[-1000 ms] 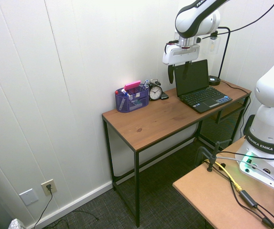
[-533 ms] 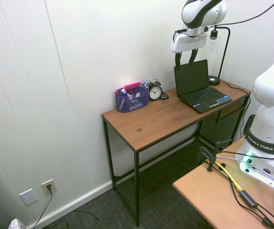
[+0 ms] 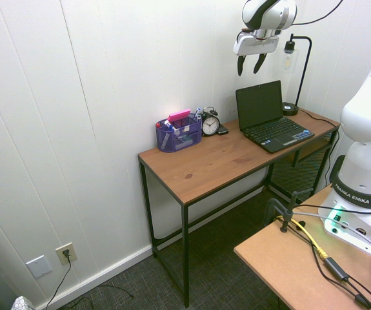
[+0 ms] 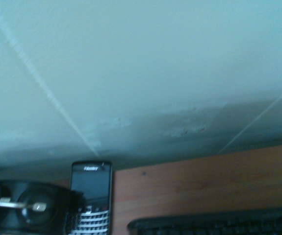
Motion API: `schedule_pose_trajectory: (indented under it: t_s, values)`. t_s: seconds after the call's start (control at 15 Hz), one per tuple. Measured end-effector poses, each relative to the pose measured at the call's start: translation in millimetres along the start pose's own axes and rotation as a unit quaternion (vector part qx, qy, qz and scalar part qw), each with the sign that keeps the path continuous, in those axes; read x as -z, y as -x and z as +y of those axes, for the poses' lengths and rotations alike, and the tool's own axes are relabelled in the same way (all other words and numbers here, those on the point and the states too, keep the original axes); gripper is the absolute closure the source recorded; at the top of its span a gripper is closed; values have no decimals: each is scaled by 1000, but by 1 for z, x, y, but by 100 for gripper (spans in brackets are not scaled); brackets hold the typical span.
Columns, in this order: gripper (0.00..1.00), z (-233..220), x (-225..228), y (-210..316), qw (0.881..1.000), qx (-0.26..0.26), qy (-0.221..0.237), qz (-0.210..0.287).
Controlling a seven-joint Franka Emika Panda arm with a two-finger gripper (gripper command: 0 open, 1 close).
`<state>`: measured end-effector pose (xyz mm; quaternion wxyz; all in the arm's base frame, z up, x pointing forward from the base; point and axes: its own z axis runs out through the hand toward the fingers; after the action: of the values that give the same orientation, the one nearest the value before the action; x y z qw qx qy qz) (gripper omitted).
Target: Close the laptop lid
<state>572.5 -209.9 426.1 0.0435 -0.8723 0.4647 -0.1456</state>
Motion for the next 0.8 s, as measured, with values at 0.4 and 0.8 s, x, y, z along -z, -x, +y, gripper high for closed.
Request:
schedule_pose_trajectory:
  t_s: [0.4,0.8]
  values:
    - [0,15,-32,-62,1000,-21,1,11]
    - [100,32,-62,-86,999,-34,10,-6]
